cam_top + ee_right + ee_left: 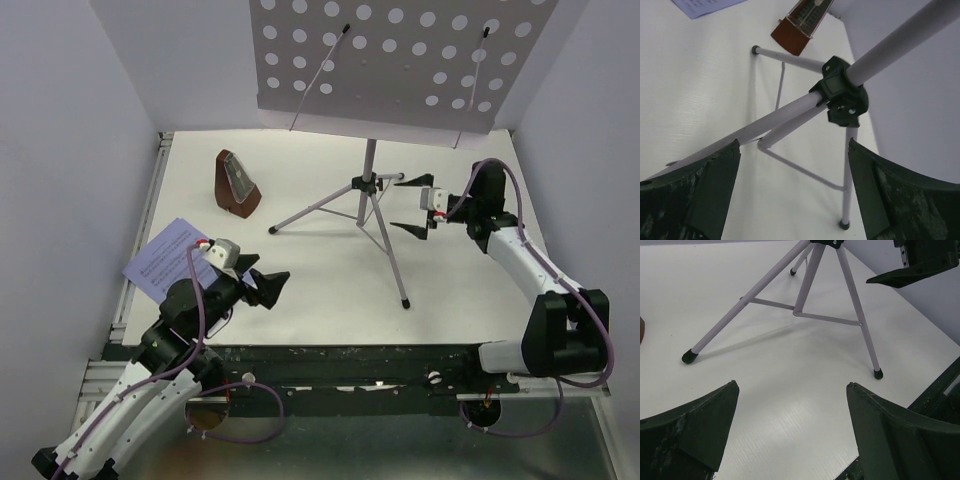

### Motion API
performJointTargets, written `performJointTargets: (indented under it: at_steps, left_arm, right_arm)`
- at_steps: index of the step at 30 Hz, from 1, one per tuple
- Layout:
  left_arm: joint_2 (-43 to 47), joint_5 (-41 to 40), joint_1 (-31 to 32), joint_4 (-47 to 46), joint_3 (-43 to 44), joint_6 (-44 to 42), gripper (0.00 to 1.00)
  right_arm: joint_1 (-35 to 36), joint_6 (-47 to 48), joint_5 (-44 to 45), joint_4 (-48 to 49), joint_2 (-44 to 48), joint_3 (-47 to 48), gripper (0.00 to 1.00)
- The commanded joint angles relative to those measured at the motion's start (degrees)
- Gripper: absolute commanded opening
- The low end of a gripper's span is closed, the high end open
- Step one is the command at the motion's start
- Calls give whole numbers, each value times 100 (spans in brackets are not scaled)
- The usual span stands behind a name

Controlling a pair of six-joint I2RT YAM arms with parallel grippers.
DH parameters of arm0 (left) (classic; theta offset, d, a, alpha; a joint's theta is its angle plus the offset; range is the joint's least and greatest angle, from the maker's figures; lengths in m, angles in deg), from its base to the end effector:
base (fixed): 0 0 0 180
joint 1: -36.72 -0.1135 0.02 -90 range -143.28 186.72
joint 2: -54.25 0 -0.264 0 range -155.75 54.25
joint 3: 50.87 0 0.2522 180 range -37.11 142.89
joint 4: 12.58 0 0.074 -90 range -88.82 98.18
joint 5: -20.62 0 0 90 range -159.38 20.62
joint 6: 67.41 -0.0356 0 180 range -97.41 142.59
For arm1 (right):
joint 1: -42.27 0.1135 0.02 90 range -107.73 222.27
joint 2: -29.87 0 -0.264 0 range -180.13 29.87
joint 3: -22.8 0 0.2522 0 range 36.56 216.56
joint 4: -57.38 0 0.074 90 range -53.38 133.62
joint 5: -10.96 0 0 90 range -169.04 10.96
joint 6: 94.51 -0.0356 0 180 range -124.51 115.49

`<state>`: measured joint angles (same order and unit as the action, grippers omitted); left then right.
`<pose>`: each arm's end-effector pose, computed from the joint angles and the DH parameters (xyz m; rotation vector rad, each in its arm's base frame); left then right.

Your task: Set up the instrument practice props

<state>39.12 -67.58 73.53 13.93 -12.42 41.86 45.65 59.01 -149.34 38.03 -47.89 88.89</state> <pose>0.0843 -0.0645 0.2761 0.2814 1.6598 -0.7718 0.2822 0.0502 0.2762 -1.4580 1.0147 0.5380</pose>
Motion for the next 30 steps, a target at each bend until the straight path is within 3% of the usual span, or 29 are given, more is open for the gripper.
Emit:
performJointTargets:
  at_steps: [1,5,11,20,30]
  left_arm:
    - [-103,4,-34,-71,150,-55,99]
    - [-191,-31,-26,-168,89,-28,99]
    - [-323,-49,-34,-282,71,-72,99]
    - [-350,-31,-26,-353,19,-72,99]
    - [-262,-22,-34,-353,-17,-11,99]
  right_arm:
    - [189,64,289,1990,-213,-58,92]
    - [330,142,465,1878,-485,417,83]
    - [558,1099,526,1051,-697,638,68]
    - [752,1004,746,822,-881,874,52]
    - [761,942,940,620,-987,1015,42]
